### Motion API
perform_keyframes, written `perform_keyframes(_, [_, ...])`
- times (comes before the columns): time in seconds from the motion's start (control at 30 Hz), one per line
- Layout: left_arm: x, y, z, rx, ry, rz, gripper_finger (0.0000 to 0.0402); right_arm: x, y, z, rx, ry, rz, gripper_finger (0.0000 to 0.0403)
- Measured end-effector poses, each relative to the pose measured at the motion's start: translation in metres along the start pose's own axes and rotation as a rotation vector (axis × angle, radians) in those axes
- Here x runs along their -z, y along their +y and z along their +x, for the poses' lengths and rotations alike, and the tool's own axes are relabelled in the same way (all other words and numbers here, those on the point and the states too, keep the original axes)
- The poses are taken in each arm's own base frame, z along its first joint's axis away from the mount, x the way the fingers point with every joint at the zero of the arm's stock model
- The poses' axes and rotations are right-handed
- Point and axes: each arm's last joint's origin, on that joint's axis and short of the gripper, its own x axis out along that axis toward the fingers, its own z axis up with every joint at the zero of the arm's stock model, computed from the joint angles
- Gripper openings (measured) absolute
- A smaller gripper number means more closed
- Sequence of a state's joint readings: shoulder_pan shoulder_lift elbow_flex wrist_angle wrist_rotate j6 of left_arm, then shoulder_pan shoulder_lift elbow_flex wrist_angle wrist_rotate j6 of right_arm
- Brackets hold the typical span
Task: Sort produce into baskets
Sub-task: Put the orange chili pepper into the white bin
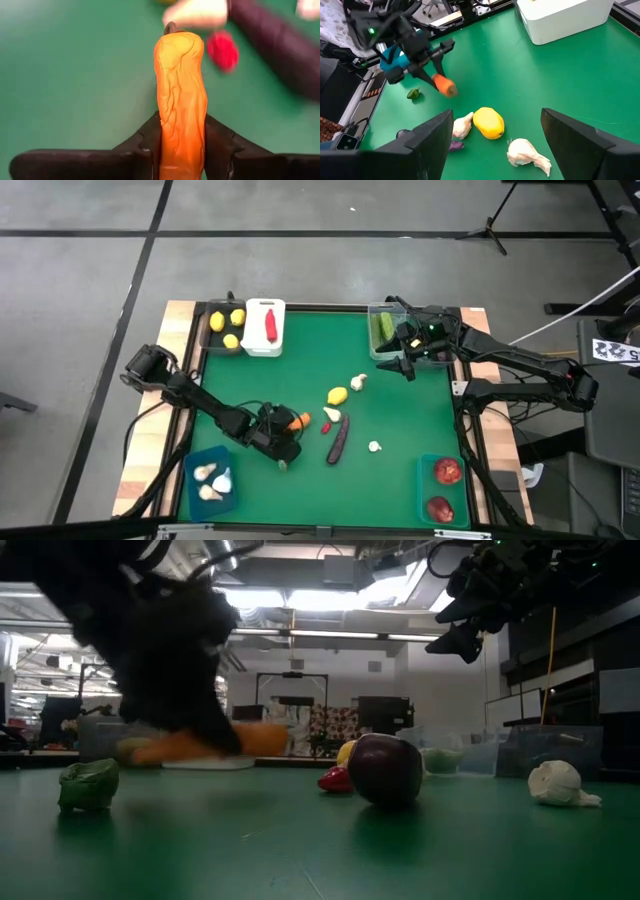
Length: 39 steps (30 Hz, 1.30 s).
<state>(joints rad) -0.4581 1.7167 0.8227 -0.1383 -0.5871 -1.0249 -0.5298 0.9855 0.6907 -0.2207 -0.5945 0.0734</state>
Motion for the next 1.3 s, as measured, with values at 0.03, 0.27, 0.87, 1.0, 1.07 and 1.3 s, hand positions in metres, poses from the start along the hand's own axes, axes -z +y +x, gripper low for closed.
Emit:
perform_keyframes(0.03, [-0.005, 0.001, -0.002, -0.006, -0.029, -0.022, 0.0095, 0.0, 0.0, 0.0, 0.0, 0.0, 0.0, 0.0301])
perform_keyframes(0.27, [-0.057, 0.025, -0.025, -0.157, -0.31, -0.126, 0.0092, 0.0, 0.0, 0.0, 0.0, 0.0, 0.0, 0.0301])
perform_keyframes(0.87, [-0.166, 0.165, -0.017, -0.708, -0.453, -0.258, 0.0107, 0.0, 0.0, 0.0, 0.0, 0.0, 0.0, 0.0301])
perform_keyframes(1.0, [-0.168, 0.182, -0.007, -0.717, -0.407, -0.311, 0.0108, 0.0, 0.0, 0.0, 0.0, 0.0, 0.0, 0.0301])
perform_keyframes(1.07, [-0.168, 0.186, -0.002, -0.702, -0.371, -0.307, 0.0112, 0.0, 0.0, 0.0, 0.0, 0.0, 0.0, 0.0301])
perform_keyframes(1.3, [-0.168, 0.194, 0.005, -0.723, -0.32, -0.257, 0.0176, 0.0, 0.0, 0.0, 0.0, 0.0, 0.0, 0.0301])
